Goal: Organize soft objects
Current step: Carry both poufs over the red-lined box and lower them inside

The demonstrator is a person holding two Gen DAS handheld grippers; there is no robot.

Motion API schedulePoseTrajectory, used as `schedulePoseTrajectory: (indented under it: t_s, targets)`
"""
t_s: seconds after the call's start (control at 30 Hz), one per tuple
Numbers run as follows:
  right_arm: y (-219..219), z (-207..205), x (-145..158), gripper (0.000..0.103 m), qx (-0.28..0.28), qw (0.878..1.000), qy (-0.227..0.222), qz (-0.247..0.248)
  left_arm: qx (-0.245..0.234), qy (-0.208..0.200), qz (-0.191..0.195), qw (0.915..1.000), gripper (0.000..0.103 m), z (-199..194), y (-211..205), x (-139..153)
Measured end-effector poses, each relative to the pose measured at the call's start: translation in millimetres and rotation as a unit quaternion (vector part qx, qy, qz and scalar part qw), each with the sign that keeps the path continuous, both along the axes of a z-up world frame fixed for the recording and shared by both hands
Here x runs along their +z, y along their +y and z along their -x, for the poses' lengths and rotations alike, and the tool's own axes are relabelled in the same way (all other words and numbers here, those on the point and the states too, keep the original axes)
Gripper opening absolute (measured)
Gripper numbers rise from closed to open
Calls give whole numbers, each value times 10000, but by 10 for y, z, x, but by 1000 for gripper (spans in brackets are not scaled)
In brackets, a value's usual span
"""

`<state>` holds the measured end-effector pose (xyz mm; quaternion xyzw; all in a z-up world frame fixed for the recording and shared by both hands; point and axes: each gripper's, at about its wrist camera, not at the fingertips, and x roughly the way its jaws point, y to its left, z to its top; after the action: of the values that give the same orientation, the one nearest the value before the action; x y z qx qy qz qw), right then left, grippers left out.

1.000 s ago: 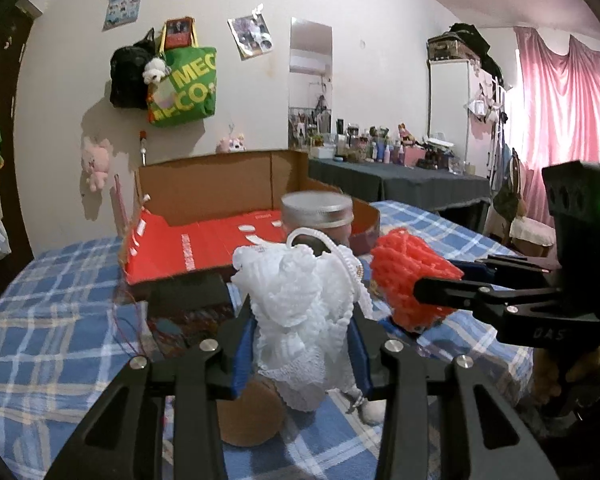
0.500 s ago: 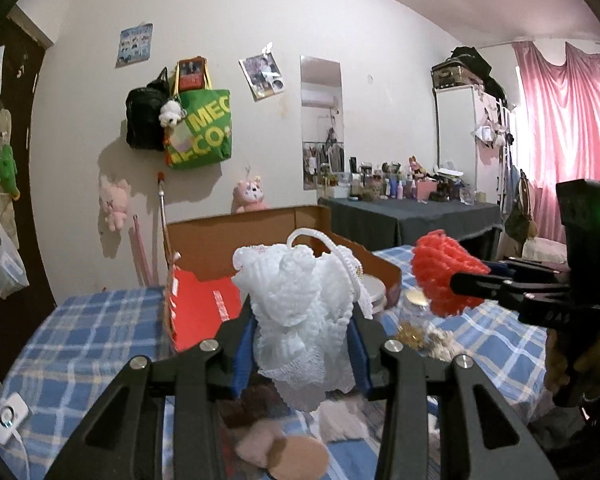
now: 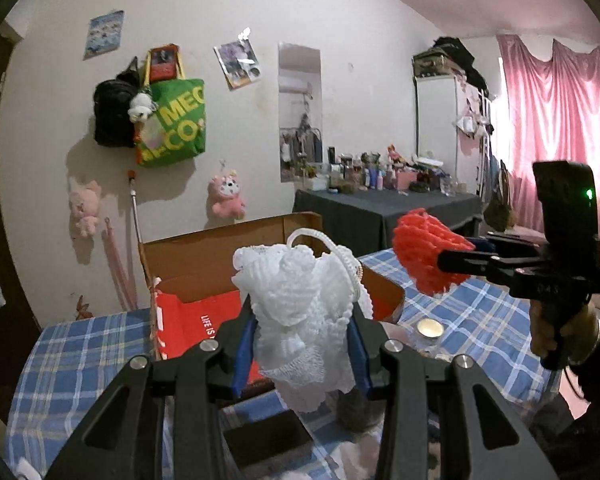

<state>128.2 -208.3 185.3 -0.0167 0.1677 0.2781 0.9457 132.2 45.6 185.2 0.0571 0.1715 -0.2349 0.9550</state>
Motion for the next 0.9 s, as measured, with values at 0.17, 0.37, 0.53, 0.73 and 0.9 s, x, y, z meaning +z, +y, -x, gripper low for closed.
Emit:
schedulePoseTrajectory:
  t_s: [0.17, 0.37, 0.53, 0.73, 0.9]
  targets:
    - [114, -344, 53, 36, 218, 9991, 255, 274, -172, 295, -189, 9992, 42, -365, -64, 7]
    - [264, -816, 22, 36, 434, 9951, 702, 552, -319, 719, -480, 9957, 43, -852, -197, -58]
    - [369, -1340, -73, 36, 453, 9890, 1226, 697, -286, 1001, -861, 9908, 43, -1280, -339, -182]
    - [461, -2024, -251, 36, 335, 9779, 1864, 886, -142, 1481, -1117, 9825, 43, -1858, -463, -406]
    - [553, -2508, -508, 36, 157, 9653, 2375, 1074, -43, 1857, -1151, 9758, 43, -2268, -533, -624]
